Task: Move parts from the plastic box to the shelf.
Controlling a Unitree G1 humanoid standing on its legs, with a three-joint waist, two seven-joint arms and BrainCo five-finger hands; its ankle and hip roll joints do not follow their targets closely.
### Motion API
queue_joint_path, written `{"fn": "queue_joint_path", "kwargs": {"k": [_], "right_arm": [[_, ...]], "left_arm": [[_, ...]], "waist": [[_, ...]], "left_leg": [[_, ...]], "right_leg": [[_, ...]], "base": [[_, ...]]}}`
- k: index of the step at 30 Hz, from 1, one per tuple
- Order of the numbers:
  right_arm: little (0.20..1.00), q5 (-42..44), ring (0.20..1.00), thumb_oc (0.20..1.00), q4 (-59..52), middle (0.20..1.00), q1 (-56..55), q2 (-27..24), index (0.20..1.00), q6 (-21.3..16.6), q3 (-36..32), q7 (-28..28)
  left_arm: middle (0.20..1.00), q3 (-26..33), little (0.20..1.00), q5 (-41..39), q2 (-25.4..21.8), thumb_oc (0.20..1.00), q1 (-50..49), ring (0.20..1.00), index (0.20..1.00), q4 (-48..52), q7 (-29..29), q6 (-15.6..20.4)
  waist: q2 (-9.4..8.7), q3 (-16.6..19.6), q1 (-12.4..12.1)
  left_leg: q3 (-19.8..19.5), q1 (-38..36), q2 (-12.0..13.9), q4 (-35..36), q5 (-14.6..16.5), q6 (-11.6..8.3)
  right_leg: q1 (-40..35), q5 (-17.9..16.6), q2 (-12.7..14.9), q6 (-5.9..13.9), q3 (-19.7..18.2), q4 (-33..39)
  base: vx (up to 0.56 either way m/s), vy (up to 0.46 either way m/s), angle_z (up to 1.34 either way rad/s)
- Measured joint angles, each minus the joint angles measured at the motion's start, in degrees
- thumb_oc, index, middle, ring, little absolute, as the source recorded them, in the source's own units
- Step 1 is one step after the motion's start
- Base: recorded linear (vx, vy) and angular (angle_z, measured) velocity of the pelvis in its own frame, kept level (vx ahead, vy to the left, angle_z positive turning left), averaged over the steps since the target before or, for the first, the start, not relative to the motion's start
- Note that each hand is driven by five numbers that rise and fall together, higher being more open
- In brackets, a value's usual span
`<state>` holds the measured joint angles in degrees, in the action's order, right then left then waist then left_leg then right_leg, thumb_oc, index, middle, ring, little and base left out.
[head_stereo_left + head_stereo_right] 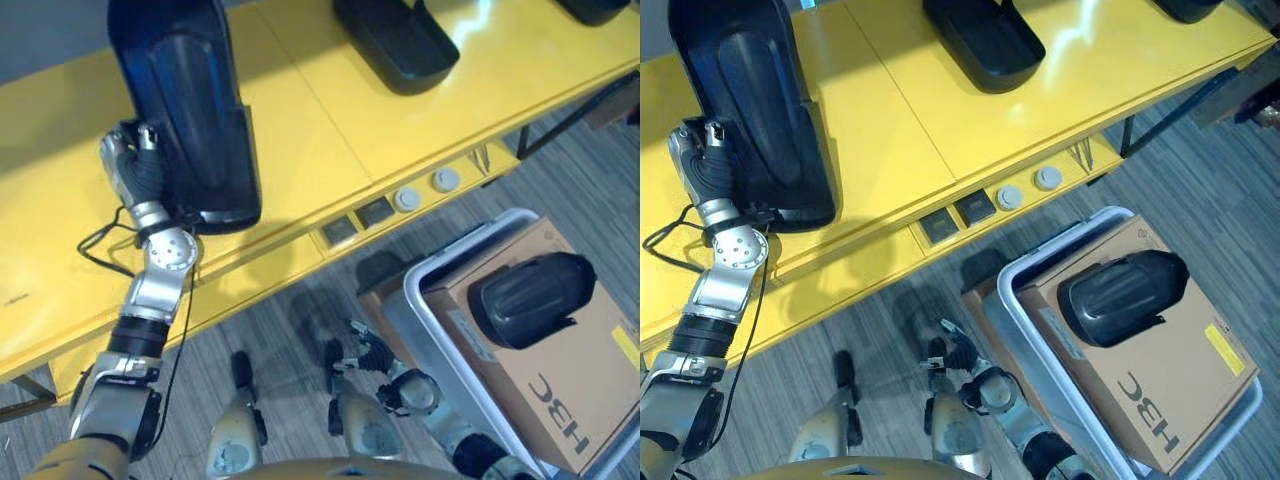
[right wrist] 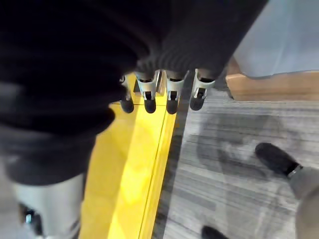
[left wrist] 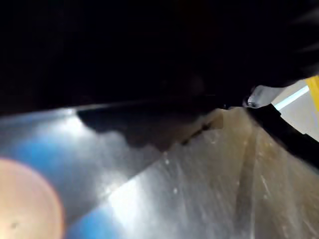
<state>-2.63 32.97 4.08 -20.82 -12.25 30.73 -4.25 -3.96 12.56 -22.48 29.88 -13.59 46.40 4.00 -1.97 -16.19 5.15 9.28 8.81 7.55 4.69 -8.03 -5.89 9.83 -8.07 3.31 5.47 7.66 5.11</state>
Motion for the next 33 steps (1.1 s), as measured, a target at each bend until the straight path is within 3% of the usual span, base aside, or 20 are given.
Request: {"fn": "queue_joint_path", "kwargs": {"k": [12, 19, 20, 21, 33], "right_arm": [[1.000, 0.09, 1.000, 1.000, 6.69, 1.000, 0.03, -0.05, 1.000, -0.26, -2.75, -2.30], [1.000, 0.18, 1.000, 1.000, 7.75, 1.000, 0.07, 0.07, 1.000, -0.31, -2.76, -2.28], [1.000, 0.31, 1.000, 1.000, 7.67, 1.000, 0.20, 0.08, 1.000, -0.32, -2.76, -2.27], [1.000, 0.67, 1.000, 1.000, 7.49, 1.000, 0.22, 0.07, 1.000, -0.32, -2.78, -2.27], [1.000, 0.43, 1.000, 1.000, 2.97, 1.000, 0.83, -1.95, 1.000, -0.47, -1.54, -2.29]], "left_arm": [[0.200, 3.39, 0.200, 0.24, 0.60, 0.200, -2.79, 0.200, 0.200, 2.45, 4.79, -3.55], [0.200, 4.48, 0.200, 5.47, -1.42, 0.200, -5.30, 0.200, 0.200, 4.36, 5.50, -5.98], [0.765, 4.40, 0.765, 5.72, -1.40, 0.765, -5.30, 0.765, 0.765, 4.10, 5.29, -6.20], [1.000, 4.44, 1.000, 5.71, -1.39, 1.000, -5.31, 1.000, 1.000, 3.85, 5.19, -6.38], [1.000, 6.17, 1.000, 3.52, 0.53, 1.000, -4.29, 1.000, 1.000, 4.63, 6.43, -6.01]], "waist": [[1.25, -0.91, -0.56], [1.29, -0.94, -2.00], [1.32, -0.95, -2.06], [1.32, -0.95, -2.07], [1.58, -1.11, -1.83]], "left_leg": [[-0.95, 1.20, 1.76, -0.01, -0.19, -0.94], [-1.26, 1.22, 1.92, -0.02, -0.32, -0.97], [-1.45, 1.04, 1.97, -0.02, -0.37, -1.01], [-1.52, 0.97, 2.00, -0.02, -0.39, -1.04], [-1.60, 1.00, 2.16, -0.01, -0.43, -1.12]], "right_leg": [[0.94, 0.79, -1.78, -0.86, 0.49, 0.01], [0.75, 0.77, -2.00, -0.91, 0.65, 0.00], [0.44, 0.81, -2.08, -0.91, 0.73, 0.01], [0.35, 0.82, -2.19, -0.93, 0.78, 0.01], [0.36, 0.81, -2.37, -0.96, 0.80, 0.00]], "base": [[0.01, -0.012, 0.02], [-0.01, -0.008, 0.01], [-0.02, -0.030, 0.07], [-0.02, -0.032, 0.04], [0.00, 0.000, 0.00]]}}
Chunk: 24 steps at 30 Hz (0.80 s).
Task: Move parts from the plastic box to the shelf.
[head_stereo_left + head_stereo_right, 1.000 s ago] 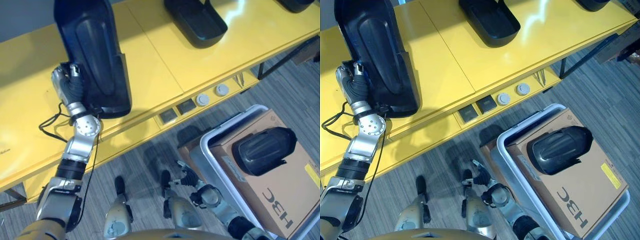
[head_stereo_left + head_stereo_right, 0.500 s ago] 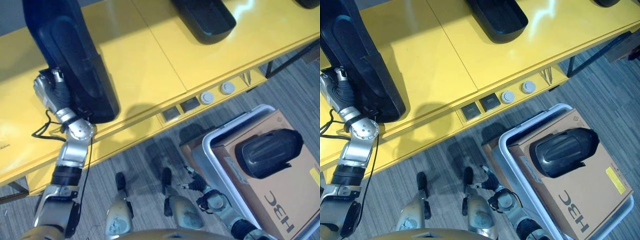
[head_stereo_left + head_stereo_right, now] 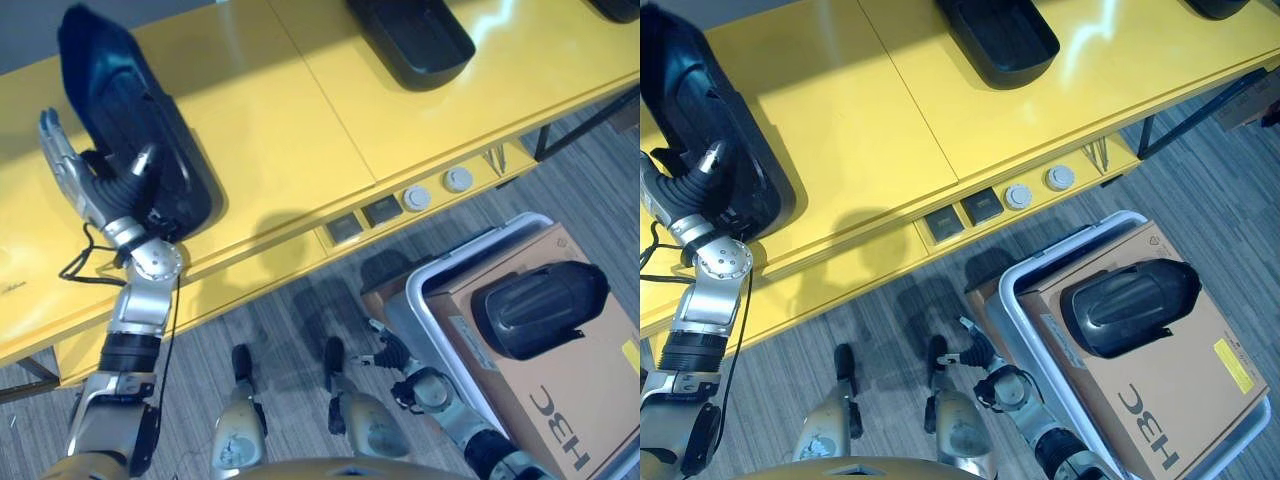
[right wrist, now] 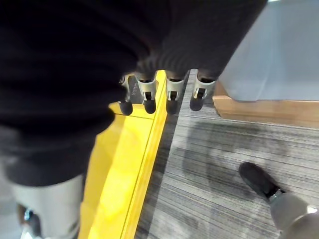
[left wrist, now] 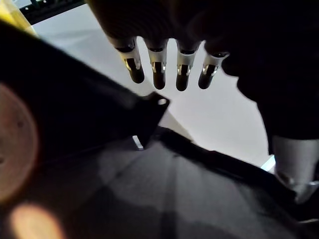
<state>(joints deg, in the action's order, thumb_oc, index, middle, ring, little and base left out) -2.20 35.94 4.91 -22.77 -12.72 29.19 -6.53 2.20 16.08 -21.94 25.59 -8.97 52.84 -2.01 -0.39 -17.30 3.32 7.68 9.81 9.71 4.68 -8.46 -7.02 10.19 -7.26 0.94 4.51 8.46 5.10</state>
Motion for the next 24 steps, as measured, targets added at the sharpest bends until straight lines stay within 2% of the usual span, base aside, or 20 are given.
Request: {"fn": "queue_joint_path", "kwargs": {"k": [5, 12, 15, 18, 19, 24], "right_arm": [[1.000, -0.02, 1.000, 1.000, -0.04, 1.000, -0.01, 0.06, 1.000, 0.00, 0.04, -0.05], [1.000, -0.02, 1.000, 1.000, 0.01, 1.000, -0.33, 0.07, 1.000, 0.02, -0.07, -0.02], [1.000, -0.04, 1.000, 1.000, 0.64, 1.000, -0.44, 0.03, 1.000, 0.03, -0.74, 0.09], [1.000, -0.05, 1.000, 1.000, 0.92, 1.000, -0.86, -0.19, 1.000, 0.03, -1.95, 0.18], [1.000, -0.04, 1.000, 1.000, 0.94, 1.000, -1.58, -0.42, 1.000, 0.03, -2.96, 0.27], [1.000, -0.38, 1.000, 1.000, 1.06, 1.000, -3.00, -0.98, 1.000, 0.05, -3.44, 2.50]], "left_arm": [[1.000, -0.05, 1.000, -2.82, 1.77, 1.000, 0.42, 1.000, 1.000, 0.82, 0.65, 0.44], [1.000, 0.05, 1.000, -3.54, 0.85, 1.000, -1.84, 1.000, 1.000, 1.61, -0.02, 0.84], [1.000, 0.02, 1.000, -3.39, -4.07, 1.000, -3.13, 1.000, 1.000, 1.71, -2.36, 0.88], [1.000, 0.12, 1.000, -1.57, -11.82, 1.000, -4.96, 1.000, 1.000, 1.58, -5.53, 0.87], [1.000, 0.32, 1.000, 0.48, -15.44, 1.000, -5.71, 1.000, 1.000, 1.58, -7.25, 0.88], [1.000, 0.76, 1.000, 2.26, -17.46, 1.000, -7.01, 1.000, 1.000, 1.61, -12.12, 1.23]], "waist": [[-0.07, -0.02, 0.06], [-0.06, -0.02, -0.01], [0.21, 0.08, -0.58], [0.57, 0.00, -0.49], [1.31, 0.43, -0.76], [4.12, 2.72, -1.89]], "left_leg": [[0.10, -0.56, -0.05, 0.00, -0.05, -0.05], [0.18, -2.29, 0.01, 0.01, 0.02, 0.00], [0.05, -2.97, 0.02, 0.02, 0.05, -0.01], [0.17, -3.90, -0.04, 0.01, 0.07, 0.02], [0.04, -4.54, -0.07, 0.02, 0.24, 0.10], [-0.22, -6.19, -0.38, 0.04, 0.68, -0.07]], "right_leg": [[-0.52, -0.01, 0.04, 0.00, -0.05, -0.01], [-2.24, 0.10, 0.04, -0.13, -0.06, 0.01], [-3.00, 0.08, 0.11, -0.38, 0.09, 0.02], [-3.90, 0.02, 0.15, -0.49, 0.06, 0.02], [-4.62, 0.20, 0.28, -0.53, 0.08, 0.02], [-6.49, 0.48, 0.66, -0.43, 0.36, 0.02]], "base": [[0.00, 0.000, 0.00], [0.00, 0.000, 0.00], [0.00, 0.000, 0.00], [0.00, 0.008, 0.01], [0.00, 0.024, 0.05], [0.01, 0.015, 0.04]]}}
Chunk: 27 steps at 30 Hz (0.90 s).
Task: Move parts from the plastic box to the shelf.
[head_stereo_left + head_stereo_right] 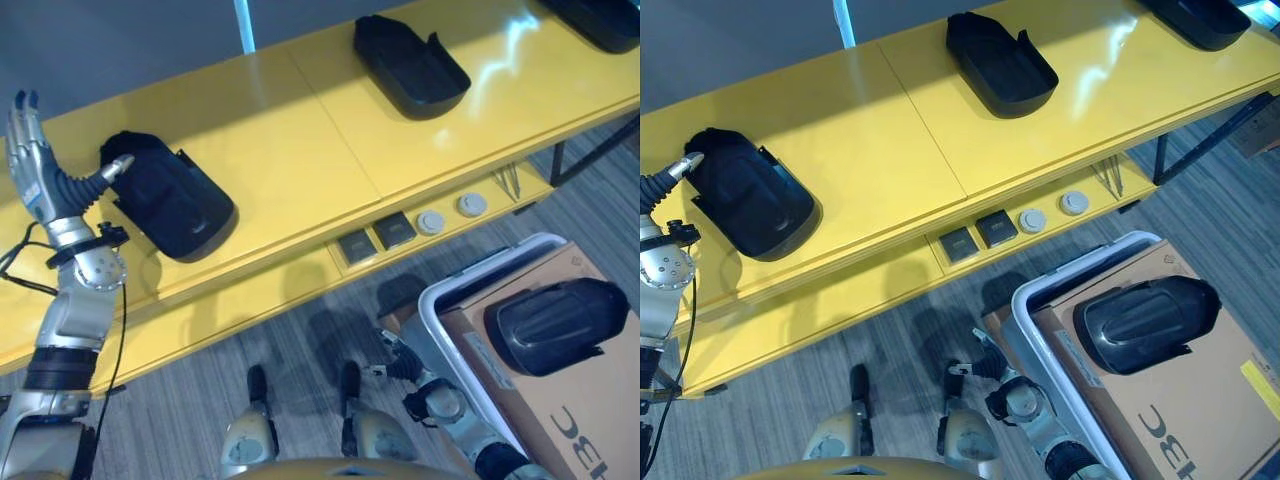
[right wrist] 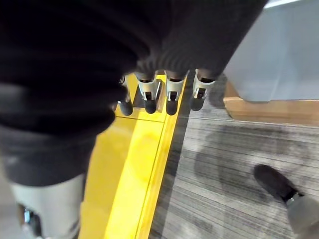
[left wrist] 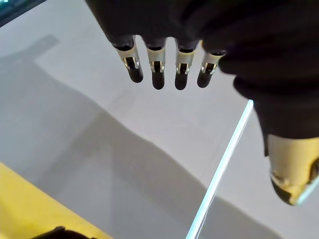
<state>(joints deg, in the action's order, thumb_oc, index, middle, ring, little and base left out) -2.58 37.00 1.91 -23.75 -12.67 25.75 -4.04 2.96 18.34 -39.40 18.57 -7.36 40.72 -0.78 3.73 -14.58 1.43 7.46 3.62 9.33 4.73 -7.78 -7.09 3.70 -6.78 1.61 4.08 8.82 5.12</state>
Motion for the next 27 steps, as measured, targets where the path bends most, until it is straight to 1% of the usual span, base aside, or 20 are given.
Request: {"fn": "queue_joint_path", "kwargs": {"k": [1, 4, 7, 8, 9, 10, 12, 14, 16, 18, 20, 24, 27], "right_arm": [[1.000, -0.02, 1.000, 1.000, 0.01, 1.000, -0.06, 0.00, 1.000, 0.00, -0.01, 0.10], [1.000, -0.03, 1.000, 1.000, 0.06, 1.000, -0.30, -0.06, 1.000, 0.07, -0.64, 0.19], [1.000, -0.06, 1.000, 1.000, 0.11, 1.000, -1.85, 0.15, 1.000, 0.30, -0.71, 0.26], [1.000, -0.06, 1.000, 1.000, 0.11, 1.000, -2.16, 0.24, 1.000, 0.41, -0.72, 0.27], [1.000, -0.05, 1.000, 1.000, 0.62, 1.000, -2.45, 0.49, 1.000, 0.43, -0.78, 0.32], [1.000, -0.04, 1.000, 1.000, 1.05, 1.000, -2.40, 0.65, 1.000, 0.46, -0.88, 0.33], [1.000, 0.00, 1.000, 1.000, 2.45, 1.000, -2.48, 1.32, 1.000, 0.55, -1.81, 0.42], [1.000, 0.01, 1.000, 1.000, 3.13, 1.000, -3.69, 1.31, 1.000, 0.56, -2.06, 0.45], [1.000, -0.02, 1.000, 1.000, 4.48, 1.000, -3.96, 1.63, 1.000, 0.62, -2.03, 0.69], [1.000, -0.05, 1.000, 1.000, 5.47, 1.000, -4.09, 2.39, 1.000, 0.75, -2.10, 1.06], [1.000, -0.05, 1.000, 1.000, 6.48, 1.000, -4.14, 2.85, 1.000, 1.31, -2.13, 1.08], [1.000, -0.06, 1.000, 1.000, 6.86, 1.000, -4.83, 2.89, 1.000, 1.72, -2.30, 1.13], [1.000, -0.07, 1.000, 1.000, 7.15, 1.000, -5.71, 2.90, 1.000, 1.90, -2.31, 1.59]], "left_arm": [[1.000, 0.05, 1.000, 0.10, 0.00, 1.000, -0.44, 1.000, 1.000, 0.12, -0.30, 0.18], [1.000, 1.54, 1.000, 1.03, 1.56, 1.000, -4.90, 1.000, 1.000, 6.49, -2.70, 1.54], [1.000, 1.57, 1.000, -0.27, 7.47, 1.000, -11.02, 1.000, 1.000, 14.01, -5.51, 3.89], [1.000, 1.16, 1.000, -0.90, 9.49, 1.000, -13.88, 1.000, 1.000, 16.21, -6.73, 5.12], [1.000, -0.38, 1.000, -2.39, 11.21, 1.000, -18.14, 1.000, 1.000, 18.12, -9.52, 7.11], [1.000, -0.75, 1.000, -2.92, 11.29, 1.000, -19.02, 1.000, 1.000, 18.15, -10.58, 7.52], [1.000, -1.75, 1.000, -5.49, 11.07, 1.000, -23.34, 1.000, 1.000, 20.87, -14.24, 8.74], [1.000, -3.57, 1.000, -6.77, 10.07, 1.000, -27.61, 1.000, 1.000, 22.72, -17.85, 10.85], [1.000, -3.90, 1.000, -6.99, 10.08, 1.000, -29.16, 1.000, 1.000, 22.47, -19.96, 11.04], [1.000, -4.39, 1.000, -6.81, 10.06, 1.000, -32.87, 1.000, 1.000, 22.27, -22.57, 10.84], [1.000, -4.39, 1.000, -6.07, 9.66, 1.000, -33.23, 1.000, 1.000, 21.21, -23.77, 10.37], [1.000, -4.32, 1.000, -2.65, 8.92, 1.000, -32.87, 1.000, 1.000, 19.15, -23.91, 9.52], [1.000, -4.89, 1.000, 3.65, 7.70, 1.000, -29.39, 1.000, 1.000, 14.93, -23.90, 8.10]], "waist": [[0.21, 0.66, -0.03], [0.37, 1.42, 0.04], [0.25, 2.25, -0.09], [0.24, 2.29, -0.15], [0.17, 2.67, -0.34], [0.21, 2.88, -0.90], [0.21, 3.08, -0.96], [0.27, 4.54, -1.22], [0.46, 5.20, -2.04], [0.64, 5.79, -2.01], [0.67, 6.02, -2.33], [0.93, 6.50, -2.74], [0.73, 6.72, -2.29]], "left_leg": [[-0.05, 0.00, 0.03, 0.03, 0.30, 0.18], [-0.46, -0.76, 0.07, 0.22, 0.36, 0.28], [-1.12, -1.49, -0.02, 0.00, 0.40, 0.25], [-1.13, -1.93, -0.04, 0.01, 0.52, 0.33], [-1.18, -2.18, -0.05, 0.27, 0.58, 0.41], [-1.21, -2.15, 0.00, 0.22, 0.59, 0.43], [-1.35, -2.83, -0.02, 0.31, 0.66, 0.45], [-1.49, -3.00, -0.14, 0.31, 0.78, 0.46], [-1.71, -3.43, -0.14, 0.32, 0.80, 0.45], [-2.55, -3.72, -0.14, 0.33, 1.16, -0.02], [-2.98, -3.70, -0.05, 0.33, 1.17, -0.03], [-3.09, -3.60, -0.01, 0.34, 1.18, -0.05], [-3.13, -3.32, 0.00, 0.34, 1.18, -0.06]], "right_leg": [[-0.04, 0.07, 0.00, -0.05, 0.08, 0.00], [-1.03, 0.23, -0.01, -0.06, 0.76, -0.02], [-2.14, 0.61, 0.04, -0.06, 1.18, -0.01], [-2.57, 0.74, 0.08, -0.12, 1.19, 0.00], [-2.77, 0.80, 0.09, -0.19, 1.21, 0.00], [-2.84, 0.79, 0.03, -0.19, 1.27, -0.02], [-3.74, 0.86, 0.07, -0.20, 1.40, -0.01], [-3.98, 1.01, 0.17, -0.20, 1.51, 0.00], [-4.57, 1.05, 0.17, -0.20, 1.70, 0.00], [-5.26, 1.33, 0.17, -0.42, 2.37, 0.00], [-5.46, 1.48, 0.13, -0.63, 2.78, -0.01], [-5.47, 1.48, 0.10, -0.63, 2.82, -0.01], [-5.25, 1.47, 0.09, -0.64, 2.81, -0.02]], "base": [[0.00, 0.000, 0.00], [0.00, -0.001, 0.06], [0.00, 0.004, 0.12], [0.00, 0.000, 0.00], [0.00, 0.000, 0.00], [0.01, 0.001, 0.03], [0.01, 0.001, 0.04], [0.01, -0.008, 0.06], [0.01, -0.017, 0.07], [0.02, -0.022, 0.15], [0.01, -0.012, 0.12], [0.00, -0.003, 0.01], [0.00, 0.000, 0.00]]}}
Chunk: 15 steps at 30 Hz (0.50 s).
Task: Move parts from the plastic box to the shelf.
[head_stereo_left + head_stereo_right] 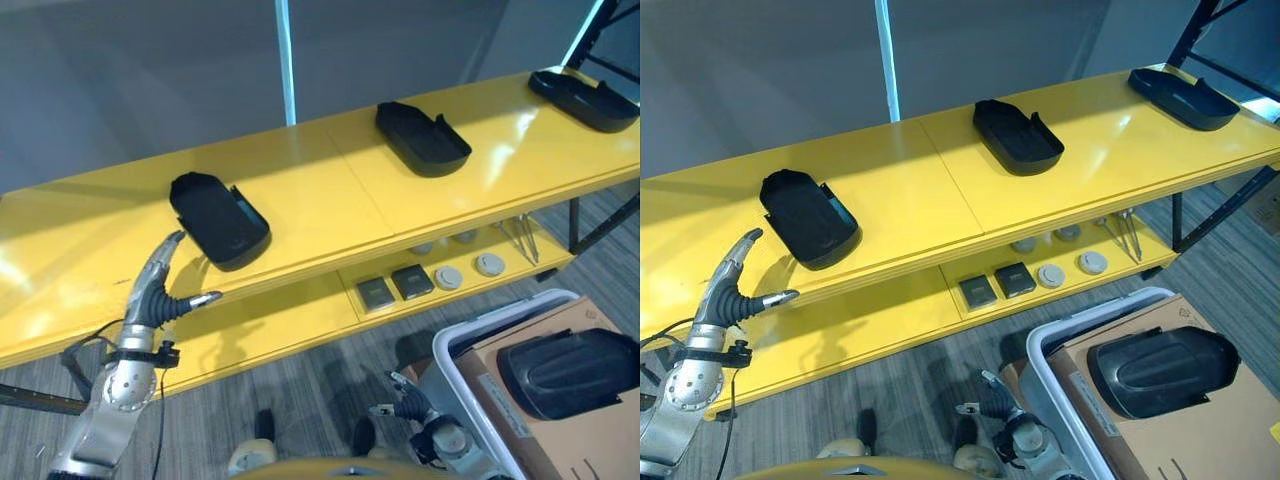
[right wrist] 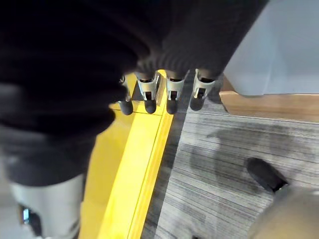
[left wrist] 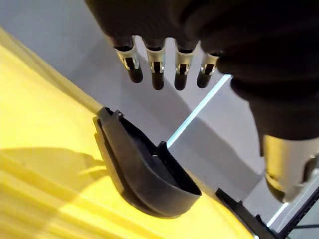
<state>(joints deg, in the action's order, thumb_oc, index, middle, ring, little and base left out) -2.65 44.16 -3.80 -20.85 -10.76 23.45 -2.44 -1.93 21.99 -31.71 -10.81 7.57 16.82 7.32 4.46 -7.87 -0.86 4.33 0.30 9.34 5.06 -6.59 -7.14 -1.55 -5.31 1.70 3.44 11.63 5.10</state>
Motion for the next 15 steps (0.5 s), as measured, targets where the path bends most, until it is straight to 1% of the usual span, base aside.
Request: {"fn": "queue_joint_path", "kwargs": {"k": [2, 3, 6, 9, 12, 13, 14, 15], "right_arm": [[1.000, 0.00, 1.000, 1.000, 0.15, 1.000, -0.23, 0.02, 1.000, 0.28, 0.01, 0.08], [1.000, -0.01, 1.000, 1.000, 0.87, 1.000, -0.80, -0.09, 1.000, 0.52, 0.03, 0.72], [1.000, 0.00, 1.000, 1.000, 1.73, 1.000, -0.81, -0.10, 1.000, 0.57, 0.01, 0.74], [1.000, 0.00, 1.000, 1.000, 1.77, 1.000, -0.96, -0.08, 1.000, 0.57, 0.02, 0.74], [1.000, 0.01, 1.000, 1.000, 1.77, 1.000, -0.81, -0.09, 1.000, 0.58, 0.03, 0.74], [1.000, 0.03, 1.000, 1.000, 1.94, 1.000, -0.81, -0.12, 1.000, 0.57, -0.03, 0.74], [1.000, 0.04, 1.000, 1.000, 2.06, 1.000, -0.77, -0.13, 1.000, 0.68, -0.27, 0.74], [1.000, 0.04, 1.000, 1.000, 2.06, 1.000, -0.73, -0.10, 1.000, 0.81, -0.53, 0.75]], "left_arm": [[1.000, -0.72, 1.000, 2.47, -1.08, 1.000, 1.95, 1.000, 1.000, -1.94, 0.00, -0.71], [1.000, -2.32, 1.000, 8.86, -2.93, 1.000, 8.05, 1.000, 1.000, -6.42, 0.24, -2.14], [1.000, -3.99, 1.000, 12.59, -3.69, 1.000, 13.66, 1.000, 1.000, -9.48, 0.49, -3.22], [1.000, -7.12, 1.000, 14.86, -3.84, 1.000, 18.76, 1.000, 1.000, -11.92, 0.67, -3.89], [1.000, -10.23, 1.000, 16.62, -3.85, 1.000, 20.42, 1.000, 1.000, -13.08, 0.50, -4.00], [1.000, -10.89, 1.000, 16.95, -3.91, 1.000, 20.48, 1.000, 1.000, -13.19, -0.12, -4.04], [1.000, -12.26, 1.000, 17.14, -4.36, 1.000, 20.55, 1.000, 1.000, -13.33, -2.08, -4.47], [1.000, -12.42, 1.000, 17.14, -4.36, 1.000, 20.45, 1.000, 1.000, -13.38, -3.09, -4.81]], "waist": [[-0.27, 0.55, 0.35], [-0.91, 0.90, 1.29], [-1.50, 1.33, 2.54], [-1.57, 1.29, 3.32], [-1.45, 1.22, 4.48], [-1.45, 1.22, 4.69], [-1.32, 1.13, 4.72], [-1.22, 1.04, 4.70]], "left_leg": [[-0.01, 0.44, 0.00, 0.00, 0.00, 0.00], [0.14, 0.61, 0.00, -0.01, -0.02, 0.00], [0.40, 0.67, -0.04, 0.00, -0.06, 0.03], [0.69, 0.74, -0.08, -0.01, -0.21, 0.03], [1.46, 0.65, -0.05, -0.01, -0.34, 0.26], [1.70, 0.59, -0.02, -0.02, -0.36, 0.35], [1.90, 0.62, 0.00, -0.03, -0.24, 0.41], [1.96, 0.61, 0.00, -0.06, -0.22, 0.42]], "right_leg": [[0.55, -0.01, 0.00, 0.00, -0.08, 0.01], [0.83, -0.02, 0.00, 0.01, -0.22, 0.01], [1.19, -0.18, 0.01, 0.20, -0.67, 0.02], [1.61, -0.20, 0.01, 0.21, -1.16, 0.02], [1.83, -0.26, 0.00, 0.26, -1.46, 0.02], [1.91, -0.36, -0.03, 0.41, -1.60, 0.03], [2.11, -0.35, -0.05, 0.45, -1.74, 0.03], [2.11, -0.31, -0.05, 0.47, -1.75, 0.03]], "base": [[0.01, 0.003, -0.02], [0.01, 0.006, -0.06], [-0.01, 0.010, -0.10], [-0.01, 0.008, -0.10], [-0.01, 0.007, -0.12], [0.00, 0.010, -0.11], [0.00, 0.011, -0.07], [0.00, 0.006, -0.04]]}}
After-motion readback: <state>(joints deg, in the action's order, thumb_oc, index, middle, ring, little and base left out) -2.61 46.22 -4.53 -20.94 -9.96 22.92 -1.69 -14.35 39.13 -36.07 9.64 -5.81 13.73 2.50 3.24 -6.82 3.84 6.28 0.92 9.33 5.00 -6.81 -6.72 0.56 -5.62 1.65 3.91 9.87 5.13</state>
